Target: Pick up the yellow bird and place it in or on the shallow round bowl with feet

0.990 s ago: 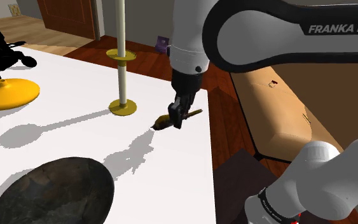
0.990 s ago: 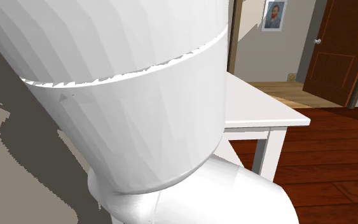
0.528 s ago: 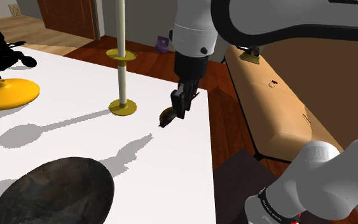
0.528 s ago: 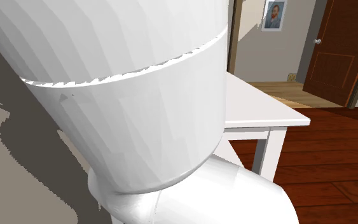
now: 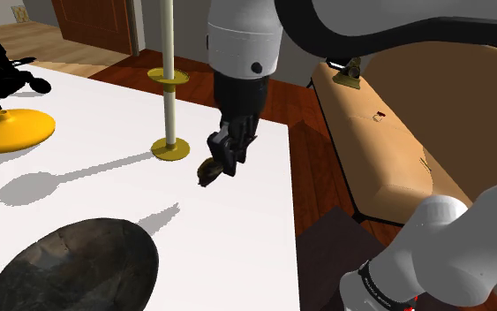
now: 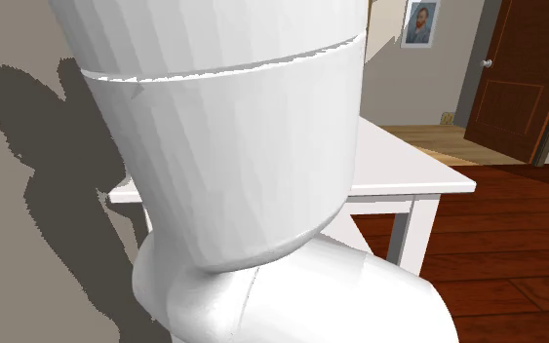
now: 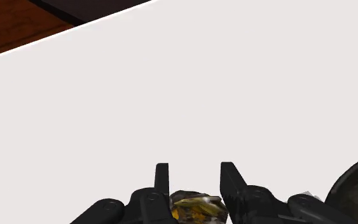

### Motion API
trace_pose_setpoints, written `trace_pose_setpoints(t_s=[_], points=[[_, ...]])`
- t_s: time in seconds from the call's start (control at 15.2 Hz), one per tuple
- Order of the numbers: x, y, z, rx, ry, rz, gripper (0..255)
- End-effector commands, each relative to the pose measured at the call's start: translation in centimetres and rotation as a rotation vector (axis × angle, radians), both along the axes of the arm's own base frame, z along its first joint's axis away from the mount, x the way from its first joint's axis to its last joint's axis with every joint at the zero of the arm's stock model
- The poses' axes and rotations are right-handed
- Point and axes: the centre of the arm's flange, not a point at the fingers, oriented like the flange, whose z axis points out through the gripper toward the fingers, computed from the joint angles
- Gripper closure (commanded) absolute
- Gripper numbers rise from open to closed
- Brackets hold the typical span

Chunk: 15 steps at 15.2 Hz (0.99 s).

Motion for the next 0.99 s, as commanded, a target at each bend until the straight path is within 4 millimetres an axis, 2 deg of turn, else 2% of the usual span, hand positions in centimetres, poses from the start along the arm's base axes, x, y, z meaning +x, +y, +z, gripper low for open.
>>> trace_pose_setpoints(t_s=[0.0, 0.92], points=[[-0.2, 2.6, 0.1, 0.001, 0.000, -0.002, 255], [-3.4, 20.8, 0.6, 0.001, 0.000, -0.002, 255]])
